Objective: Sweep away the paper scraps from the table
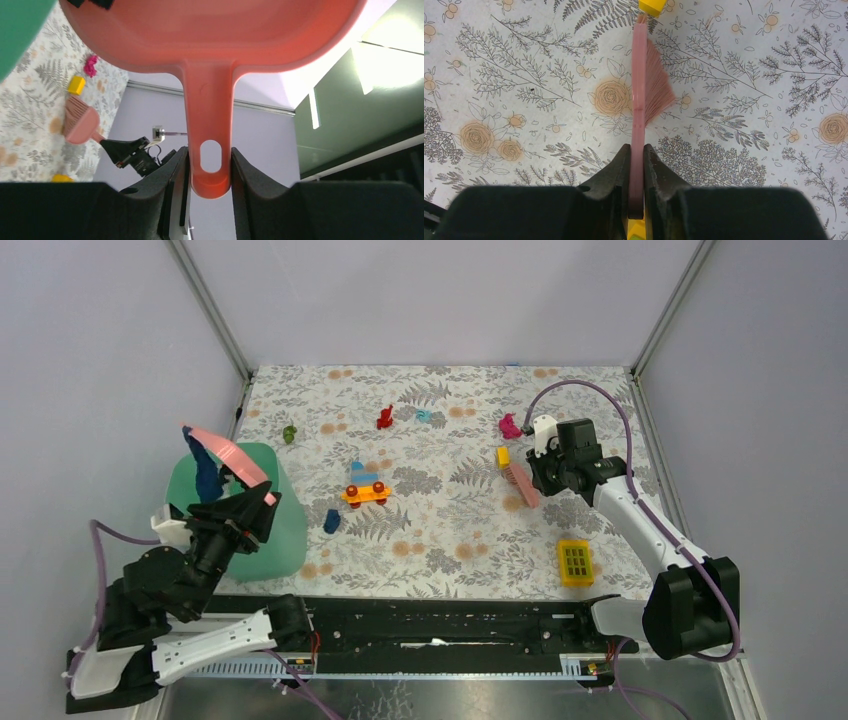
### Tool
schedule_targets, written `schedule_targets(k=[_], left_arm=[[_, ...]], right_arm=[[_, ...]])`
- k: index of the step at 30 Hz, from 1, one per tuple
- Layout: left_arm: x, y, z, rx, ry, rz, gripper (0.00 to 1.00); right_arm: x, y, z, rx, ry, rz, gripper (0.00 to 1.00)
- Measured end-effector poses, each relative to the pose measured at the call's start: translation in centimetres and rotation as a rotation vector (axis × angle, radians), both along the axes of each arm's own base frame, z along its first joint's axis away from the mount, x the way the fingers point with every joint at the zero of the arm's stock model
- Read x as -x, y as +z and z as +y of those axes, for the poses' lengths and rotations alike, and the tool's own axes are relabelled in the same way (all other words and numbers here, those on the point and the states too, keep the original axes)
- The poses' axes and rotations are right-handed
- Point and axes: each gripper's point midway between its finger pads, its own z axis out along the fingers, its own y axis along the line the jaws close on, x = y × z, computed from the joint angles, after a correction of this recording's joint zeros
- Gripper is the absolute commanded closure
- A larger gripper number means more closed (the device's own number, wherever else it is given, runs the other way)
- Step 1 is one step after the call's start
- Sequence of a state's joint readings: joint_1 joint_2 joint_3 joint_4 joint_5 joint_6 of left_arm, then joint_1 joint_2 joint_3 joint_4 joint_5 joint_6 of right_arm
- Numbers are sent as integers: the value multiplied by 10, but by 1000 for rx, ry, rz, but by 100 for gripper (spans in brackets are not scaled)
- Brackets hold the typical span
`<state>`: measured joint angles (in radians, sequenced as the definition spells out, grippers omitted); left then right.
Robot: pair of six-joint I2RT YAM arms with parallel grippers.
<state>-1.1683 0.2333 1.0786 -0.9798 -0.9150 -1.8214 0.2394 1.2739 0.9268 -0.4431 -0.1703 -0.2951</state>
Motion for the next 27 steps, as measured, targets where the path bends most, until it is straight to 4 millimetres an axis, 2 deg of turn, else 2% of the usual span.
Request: schedule_targets(k=[6, 11, 18, 21, 24, 27], left_arm=[[-8, -14, -18, 88, 5, 3, 100], [-11, 0, -11, 137, 40, -20, 100], [-14, 6, -5, 180, 77, -30, 100], [-14, 15, -15, 210, 49, -73, 97], [-16, 28, -31, 163, 22, -97, 100], [-22, 44, -33, 166, 50, -54, 100]], right_arm=[[0, 0, 0, 0, 1, 0, 100], [0, 0, 0, 0, 3, 1, 100], [1, -1, 0, 1, 9, 1, 100], [1, -1, 1, 0, 10, 1, 100], [1, -1, 1, 0, 11, 2, 100], [1, -1, 1, 0, 12, 2, 100]])
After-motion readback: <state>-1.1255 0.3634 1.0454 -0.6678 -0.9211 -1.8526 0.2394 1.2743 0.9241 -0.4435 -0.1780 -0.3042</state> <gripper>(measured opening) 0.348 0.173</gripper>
